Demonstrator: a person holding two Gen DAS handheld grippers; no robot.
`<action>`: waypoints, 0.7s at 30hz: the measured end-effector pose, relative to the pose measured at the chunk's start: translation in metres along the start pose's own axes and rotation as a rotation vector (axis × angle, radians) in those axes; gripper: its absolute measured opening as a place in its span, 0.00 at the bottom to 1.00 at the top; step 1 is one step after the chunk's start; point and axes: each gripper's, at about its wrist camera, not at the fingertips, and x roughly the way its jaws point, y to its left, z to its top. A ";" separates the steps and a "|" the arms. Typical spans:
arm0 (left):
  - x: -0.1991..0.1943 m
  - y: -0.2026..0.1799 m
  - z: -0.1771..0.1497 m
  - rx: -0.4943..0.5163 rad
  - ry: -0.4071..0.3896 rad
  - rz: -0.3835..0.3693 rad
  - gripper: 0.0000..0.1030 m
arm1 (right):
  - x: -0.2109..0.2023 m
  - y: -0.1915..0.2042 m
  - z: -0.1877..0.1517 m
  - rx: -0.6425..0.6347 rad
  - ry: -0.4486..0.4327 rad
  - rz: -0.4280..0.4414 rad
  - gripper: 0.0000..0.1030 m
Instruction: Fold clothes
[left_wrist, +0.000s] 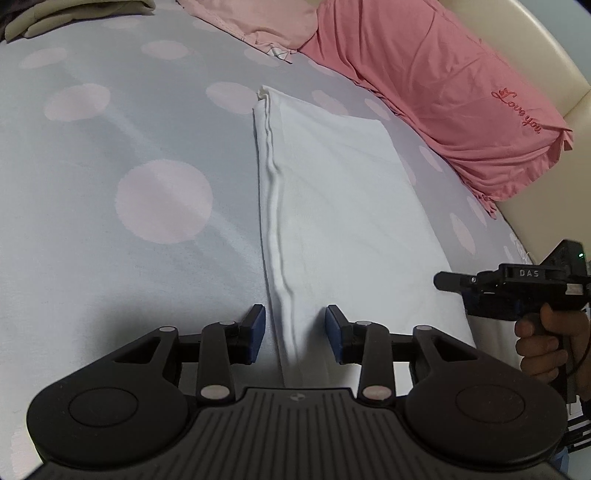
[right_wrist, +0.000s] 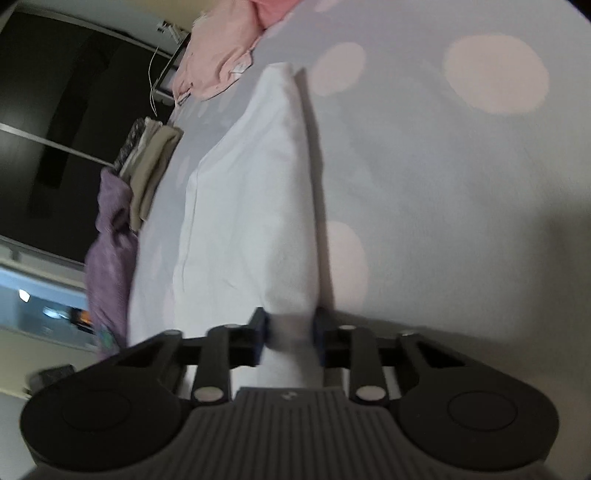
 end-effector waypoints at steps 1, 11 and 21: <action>0.001 0.001 0.000 0.000 -0.001 -0.004 0.33 | -0.002 -0.006 0.000 0.036 0.000 0.021 0.22; 0.005 0.003 0.017 0.034 0.070 -0.048 0.34 | -0.009 -0.005 0.013 0.093 0.062 0.009 0.44; 0.024 0.001 0.051 0.113 0.298 -0.047 0.34 | -0.014 0.077 0.041 -0.221 0.132 -0.404 0.50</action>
